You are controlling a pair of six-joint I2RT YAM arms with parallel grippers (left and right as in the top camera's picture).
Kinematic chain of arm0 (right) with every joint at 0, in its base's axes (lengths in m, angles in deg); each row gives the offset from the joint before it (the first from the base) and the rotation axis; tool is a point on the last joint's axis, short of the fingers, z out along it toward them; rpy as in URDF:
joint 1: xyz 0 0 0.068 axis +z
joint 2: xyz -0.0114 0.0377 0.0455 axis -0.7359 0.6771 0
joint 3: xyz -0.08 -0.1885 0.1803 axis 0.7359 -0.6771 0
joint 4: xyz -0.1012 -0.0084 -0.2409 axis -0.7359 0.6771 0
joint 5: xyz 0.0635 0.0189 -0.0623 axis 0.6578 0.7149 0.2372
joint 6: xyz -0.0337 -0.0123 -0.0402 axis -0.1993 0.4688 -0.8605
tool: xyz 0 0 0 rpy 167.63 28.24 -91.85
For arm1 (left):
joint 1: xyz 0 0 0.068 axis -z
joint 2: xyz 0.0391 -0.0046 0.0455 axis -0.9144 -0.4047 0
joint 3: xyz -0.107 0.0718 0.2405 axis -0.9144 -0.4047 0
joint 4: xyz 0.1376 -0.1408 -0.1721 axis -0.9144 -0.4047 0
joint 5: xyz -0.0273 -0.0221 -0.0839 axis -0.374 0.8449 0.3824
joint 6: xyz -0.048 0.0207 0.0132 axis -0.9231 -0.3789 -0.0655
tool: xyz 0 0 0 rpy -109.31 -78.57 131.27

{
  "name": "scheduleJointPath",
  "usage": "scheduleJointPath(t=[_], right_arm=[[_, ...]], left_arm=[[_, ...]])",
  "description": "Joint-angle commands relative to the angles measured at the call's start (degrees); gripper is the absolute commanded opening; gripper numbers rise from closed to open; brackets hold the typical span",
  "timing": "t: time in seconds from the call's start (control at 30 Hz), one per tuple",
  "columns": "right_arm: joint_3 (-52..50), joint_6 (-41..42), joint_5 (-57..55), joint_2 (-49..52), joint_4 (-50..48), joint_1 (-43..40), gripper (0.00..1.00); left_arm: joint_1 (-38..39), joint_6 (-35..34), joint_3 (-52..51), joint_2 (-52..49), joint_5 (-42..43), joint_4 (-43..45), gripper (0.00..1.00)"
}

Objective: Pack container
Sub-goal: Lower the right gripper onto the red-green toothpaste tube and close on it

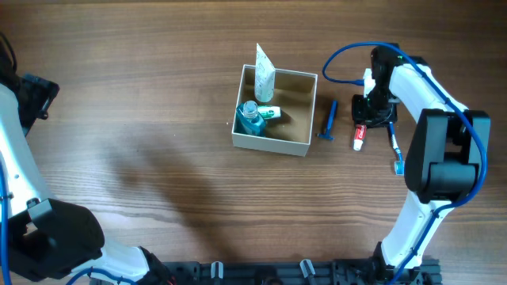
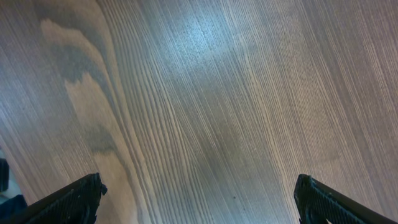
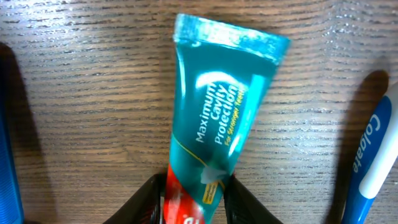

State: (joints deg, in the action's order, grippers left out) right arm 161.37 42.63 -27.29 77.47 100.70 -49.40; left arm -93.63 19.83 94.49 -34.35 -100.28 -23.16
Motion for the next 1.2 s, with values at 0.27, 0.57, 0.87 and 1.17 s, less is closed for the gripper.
scheduleJointPath(t=[0.27, 0.57, 0.87, 1.17], right_arm=[[10.38, 5.60, 5.75, 0.11, 8.92, 0.35, 0.15], [13.84, 7.10, 5.88, -0.04, 12.96, 0.35, 0.40], [9.35, 10.05, 1.99, 0.00, 9.55, 0.35, 0.51], [1.53, 9.90, 1.07, 0.00, 5.14, 0.35, 0.51]], left_arm=[[-0.31, -1.14, -0.26, -0.17, -0.70, 0.00, 1.00], [-0.31, -1.14, -0.26, -0.17, -0.70, 0.00, 1.00], [-0.31, -1.14, -0.26, -0.17, -0.70, 0.00, 1.00], [-0.31, -1.14, -0.26, -0.17, -0.72, 0.00, 1.00]])
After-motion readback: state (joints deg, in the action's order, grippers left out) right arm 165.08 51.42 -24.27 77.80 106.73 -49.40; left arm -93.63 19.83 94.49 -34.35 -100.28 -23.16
